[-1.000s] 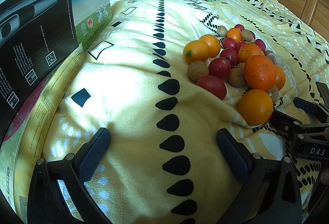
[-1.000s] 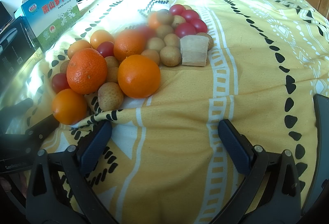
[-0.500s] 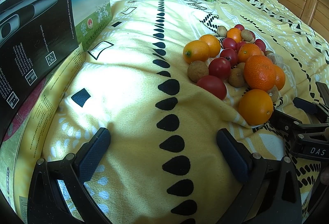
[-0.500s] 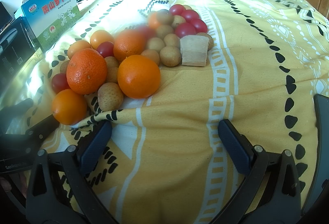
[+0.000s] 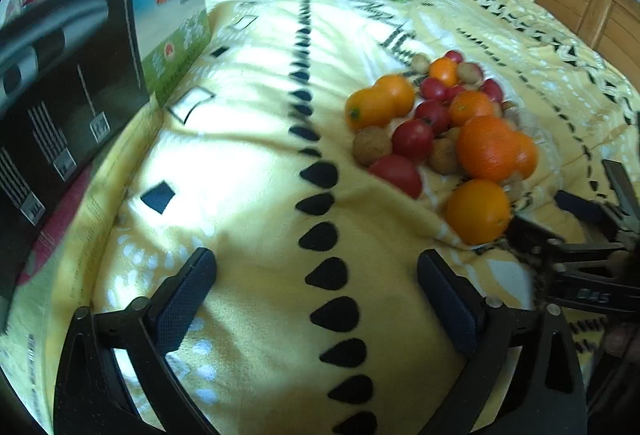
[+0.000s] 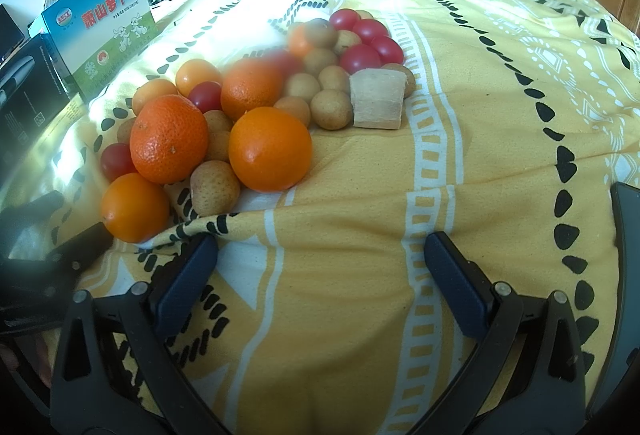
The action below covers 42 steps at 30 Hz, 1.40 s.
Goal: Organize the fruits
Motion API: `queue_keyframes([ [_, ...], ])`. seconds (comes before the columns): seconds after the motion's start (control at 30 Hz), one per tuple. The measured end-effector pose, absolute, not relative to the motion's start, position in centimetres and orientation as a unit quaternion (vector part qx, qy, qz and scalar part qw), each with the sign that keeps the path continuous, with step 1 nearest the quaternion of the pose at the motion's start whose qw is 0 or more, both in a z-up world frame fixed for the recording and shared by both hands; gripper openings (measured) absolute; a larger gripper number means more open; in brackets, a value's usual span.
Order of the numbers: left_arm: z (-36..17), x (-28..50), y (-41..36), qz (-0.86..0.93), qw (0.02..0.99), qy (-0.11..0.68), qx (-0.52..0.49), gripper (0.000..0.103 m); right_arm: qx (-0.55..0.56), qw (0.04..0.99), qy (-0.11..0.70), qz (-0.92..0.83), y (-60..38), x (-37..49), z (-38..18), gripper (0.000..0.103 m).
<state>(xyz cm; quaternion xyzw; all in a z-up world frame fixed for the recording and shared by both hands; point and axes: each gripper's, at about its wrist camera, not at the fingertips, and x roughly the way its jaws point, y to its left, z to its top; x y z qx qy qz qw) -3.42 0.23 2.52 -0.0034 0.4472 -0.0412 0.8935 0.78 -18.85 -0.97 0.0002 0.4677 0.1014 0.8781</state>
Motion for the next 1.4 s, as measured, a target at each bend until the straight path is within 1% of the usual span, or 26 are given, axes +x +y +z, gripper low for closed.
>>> queue_keyframes([
  [0.13, 6.4, -5.4, -0.9, -0.121, 0.916, 0.383, -0.001, 0.098, 0.001, 0.878, 0.467, 0.101, -18.8, 0.8, -0.9, 0.103],
  [0.2, 7.6, -5.5, -1.8, -0.154, 0.915, 0.373, -0.006, 0.095, 0.001, 0.878, 0.468, 0.101, -18.8, 0.8, -0.9, 0.103],
  [0.27, 7.8, -4.9, -2.9, -0.179, 0.907, 0.382, 0.005, 0.083, 0.006, 0.877, 0.468, 0.107, -18.9, 0.8, -0.8, 0.103],
  [0.33, 7.3, -4.3, -3.7, -0.192, 0.898, 0.395, 0.014, 0.074, 0.02, 0.869, 0.478, 0.125, -19.4, 0.5, -0.1, 0.103],
  [0.4, 6.6, -3.8, -4.2, -0.199, 0.891, 0.409, 0.013, 0.07, 0.007, 0.859, 0.494, 0.131, -19.6, -0.1, 0.7, 0.102],
  [0.47, 5.8, -3.5, -4.6, -0.204, 0.885, 0.419, 0.011, 0.06, -0.017, 0.866, 0.484, 0.124, -19.8, -1.2, 1.6, 0.102],
  [0.5, 5.5, -3.4, -5.0, -0.209, 0.881, 0.424, 0.007, 0.058, -0.025, 0.877, 0.465, 0.122, -20.2, -2.1, 2.1, 0.102],
  [0.57, 5.0, -3.1, -5.6, -0.215, 0.877, 0.429, 0.006, 0.053, -0.018, 0.884, 0.453, 0.114, -21.0, -2.9, 2.2, 0.103],
  [0.63, 4.6, -2.9, -6.4, -0.213, 0.877, 0.431, 0.019, 0.05, 0.023, 0.877, 0.467, 0.109, -22.4, -3.0, 1.4, 0.103],
  [0.7, 4.2, -2.5, -6.5, -0.206, 0.877, 0.433, 0.021, 0.05, 0.055, 0.87, 0.478, 0.107, -23.4, -3.1, 0.5, 0.103],
  [0.8, 3.7, -1.9, -6.2, -0.199, 0.875, 0.441, 0.011, 0.049, 0.048, 0.873, 0.473, 0.107, -23.1, -3.2, 0.7, 0.103],
  [0.9, 3.0, -1.5, -5.8, -0.196, 0.869, 0.454, 0.003, 0.042, 0.038, 0.871, 0.478, 0.107, -22.9, -3.0, 0.7, 0.103],
  [0.93, 2.8, -1.5, -5.7, -0.198, 0.866, 0.458, 0.0, 0.037, 0.041, 0.872, 0.476, 0.108, -23.0, -3.1, 1.0, 0.102],
  [0.97, 2.7, -1.6, -5.6, -0.198, 0.866, 0.459, -0.002, 0.037, 0.044, 0.872, 0.475, 0.11, -23.1, -3.2, 1.2, 0.101],
  [1.0, 2.7, -1.7, -5.5, -0.2, 0.867, 0.457, -0.004, 0.037, 0.048, 0.873, 0.472, 0.114, -23.3, -3.5, 1.5, 0.093],
  [1.03, 2.7, -1.7, -5.5, -0.2, 0.867, 0.457, -0.004, 0.037, 0.052, 0.874, 0.468, 0.123, -23.3, -3.7, 1.9, 0.087],
  [1.07, 2.8, -1.7, -5.4, -0.2, 0.867, 0.457, -0.005, 0.037, 0.055, 0.874, 0.464, 0.133, -23.4, -4.0, 2.3, 0.077],
  [1.1, 2.9, -1.8, -5.4, -0.2, 0.867, 0.456, -0.008, 0.037, 0.058, 0.875, 0.46, 0.143, -23.3, -4.2, 2.7, 0.069],
  [1.17, 3.3, -2.1, -5.1, -0.201, 0.87, 0.451, -0.014, 0.037, 0.063, 0.877, 0.446, 0.168, -23.1, -4.5, 3.7, 0.064],
  [1.2, 3.7, -2.5, -4.8, -0.202, 0.871, 0.447, -0.02, 0.037, 0.063, 0.878, 0.442, 0.174, -23.0, -4.7, 4.1, 0.063],
  [1.4, 5.7, -4.4, -3.0, -0.189, 0.883, 0.429, -0.032, 0.037, 0.077, 0.885, 0.426, 0.172, -23.7, -3.0, 5.3, 0.063],
])
